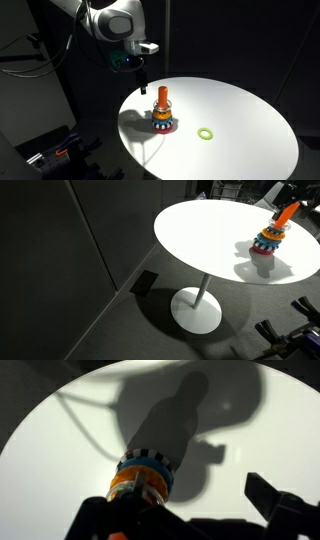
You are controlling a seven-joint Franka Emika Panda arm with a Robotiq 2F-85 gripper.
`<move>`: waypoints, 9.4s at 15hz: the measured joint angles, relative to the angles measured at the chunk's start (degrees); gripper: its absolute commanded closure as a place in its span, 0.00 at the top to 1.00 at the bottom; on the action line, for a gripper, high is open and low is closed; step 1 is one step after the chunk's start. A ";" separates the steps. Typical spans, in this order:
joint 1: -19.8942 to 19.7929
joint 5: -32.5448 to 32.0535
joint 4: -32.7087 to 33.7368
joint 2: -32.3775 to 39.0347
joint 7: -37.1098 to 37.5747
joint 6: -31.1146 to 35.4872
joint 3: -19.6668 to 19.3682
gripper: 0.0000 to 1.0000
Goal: Remove the colorless ring from the orange rod and put it on the table
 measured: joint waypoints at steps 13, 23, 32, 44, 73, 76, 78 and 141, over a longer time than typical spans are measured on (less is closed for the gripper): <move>-1.09 -6.94 -1.87 2.57 11.47 10.28 -1.46 1.00; -1.61 -15.48 -2.85 6.67 22.46 19.80 -4.18 1.00; -1.52 -19.44 -4.60 8.69 28.83 25.62 -6.01 1.00; -1.47 -20.67 -6.95 9.05 30.16 31.90 -8.68 0.68; -2.37 -14.96 -6.14 -4.21 29.56 25.93 -4.93 0.68; -2.48 -13.61 -5.50 -5.00 29.15 25.92 -3.52 0.68; -2.48 -12.57 -5.12 -4.83 28.73 25.92 -2.46 0.68; -0.14 2.26 5.36 3.00 2.21 -7.34 -5.48 1.00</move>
